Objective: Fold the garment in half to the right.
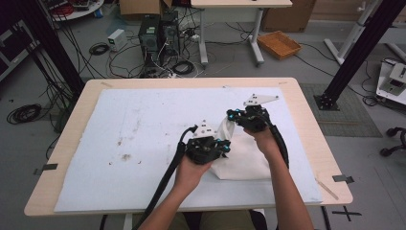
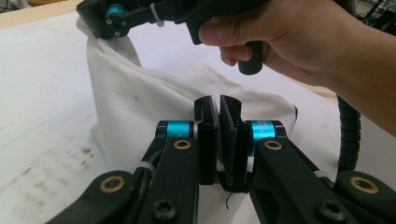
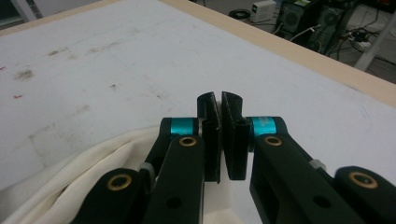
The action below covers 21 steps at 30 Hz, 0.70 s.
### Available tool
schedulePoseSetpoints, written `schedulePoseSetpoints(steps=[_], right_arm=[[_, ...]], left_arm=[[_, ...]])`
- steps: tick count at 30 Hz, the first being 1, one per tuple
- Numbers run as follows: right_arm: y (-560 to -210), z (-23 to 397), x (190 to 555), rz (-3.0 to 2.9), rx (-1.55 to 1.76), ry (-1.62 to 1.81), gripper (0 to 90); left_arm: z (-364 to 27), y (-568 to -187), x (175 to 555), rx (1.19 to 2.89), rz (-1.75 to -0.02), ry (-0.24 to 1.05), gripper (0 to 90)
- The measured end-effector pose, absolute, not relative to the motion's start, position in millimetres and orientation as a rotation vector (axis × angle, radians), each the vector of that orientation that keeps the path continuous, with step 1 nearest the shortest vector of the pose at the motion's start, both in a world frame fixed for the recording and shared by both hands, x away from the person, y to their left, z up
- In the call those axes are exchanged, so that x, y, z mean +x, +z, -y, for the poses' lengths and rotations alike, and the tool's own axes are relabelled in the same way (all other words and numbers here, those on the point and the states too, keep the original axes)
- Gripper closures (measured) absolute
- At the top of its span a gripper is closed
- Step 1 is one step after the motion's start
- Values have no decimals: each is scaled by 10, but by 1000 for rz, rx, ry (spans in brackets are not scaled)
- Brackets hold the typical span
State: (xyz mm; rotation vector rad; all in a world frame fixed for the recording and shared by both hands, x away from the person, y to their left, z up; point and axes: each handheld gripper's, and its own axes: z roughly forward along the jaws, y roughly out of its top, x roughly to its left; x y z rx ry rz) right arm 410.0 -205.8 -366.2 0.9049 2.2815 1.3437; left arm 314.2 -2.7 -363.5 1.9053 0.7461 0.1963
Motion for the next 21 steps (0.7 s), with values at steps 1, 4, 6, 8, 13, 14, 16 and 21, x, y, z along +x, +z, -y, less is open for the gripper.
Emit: schedulePoseSetpoints(steps=[1, 4, 6, 8, 13, 14, 16, 21], right_arm=[[-3677, 2098, 4098, -2278, 913, 1342, 874], [-3717, 2205, 4093, -2271, 934, 1337, 874], [-3737, 2267, 4094, -2262, 944, 1339, 874], [-3749, 2331, 4087, -2252, 959, 1342, 874], [-3797, 2500, 4075, -2233, 983, 1338, 874], [-3811, 2533, 4073, -2234, 986, 1327, 874], [-3844, 2598, 4062, -2232, 1004, 1318, 874], [-3931, 2775, 4028, -2224, 1038, 1293, 873]], left_arm=[[78, -3633, 3150, 1910, -743, 192, 855], [232, -3633, 3179, 1928, -734, 184, 855], [339, -3639, 3196, 1938, -735, 176, 855], [440, -3647, 3219, 1956, -730, 165, 855], [690, -3692, 3265, 2000, -729, 150, 855], [736, -3705, 3269, 2009, -727, 148, 854], [818, -3731, 3272, 2020, -724, 141, 855], [1010, -3802, 3263, 2043, -718, 114, 854]])
